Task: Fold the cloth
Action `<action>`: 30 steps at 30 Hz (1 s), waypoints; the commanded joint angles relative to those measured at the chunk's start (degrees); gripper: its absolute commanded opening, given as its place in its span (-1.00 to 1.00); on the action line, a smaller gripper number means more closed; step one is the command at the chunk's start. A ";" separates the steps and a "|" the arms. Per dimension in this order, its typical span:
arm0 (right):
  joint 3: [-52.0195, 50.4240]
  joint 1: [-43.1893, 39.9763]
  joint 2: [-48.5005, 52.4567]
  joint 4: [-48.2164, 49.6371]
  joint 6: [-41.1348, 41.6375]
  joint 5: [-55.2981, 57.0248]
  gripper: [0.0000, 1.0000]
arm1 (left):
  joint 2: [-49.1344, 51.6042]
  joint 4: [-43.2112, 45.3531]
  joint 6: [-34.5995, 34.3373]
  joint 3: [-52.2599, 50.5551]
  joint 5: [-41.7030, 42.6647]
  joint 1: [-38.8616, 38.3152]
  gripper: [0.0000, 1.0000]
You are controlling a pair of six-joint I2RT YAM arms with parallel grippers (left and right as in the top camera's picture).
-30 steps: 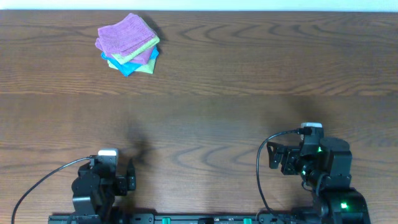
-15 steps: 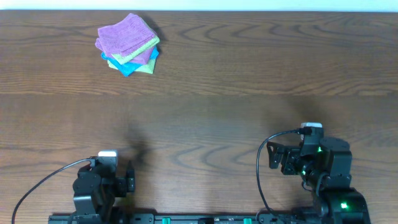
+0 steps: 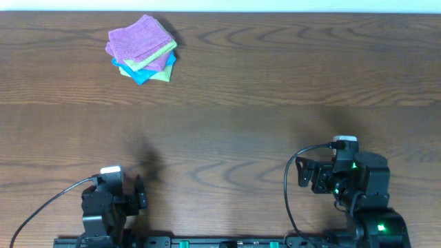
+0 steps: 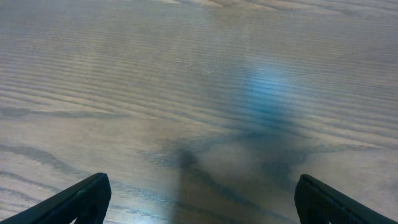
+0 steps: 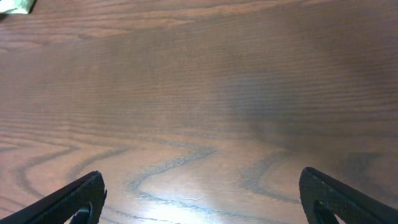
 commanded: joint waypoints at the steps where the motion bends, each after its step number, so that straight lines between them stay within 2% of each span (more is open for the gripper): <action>1: -0.22 -0.39 -0.31 0.07 0.59 0.37 0.98 | -0.59 -1.95 -1.20 -2.56 -0.98 0.09 0.91; 21: -0.22 -0.20 -0.83 -0.09 0.55 0.44 0.98 | -0.59 -1.95 -1.20 -2.54 -0.98 0.09 0.91; 30: -5.35 -0.20 -12.31 0.55 -1.86 9.99 0.98 | -0.59 -1.97 -1.20 -2.56 -0.98 0.09 0.91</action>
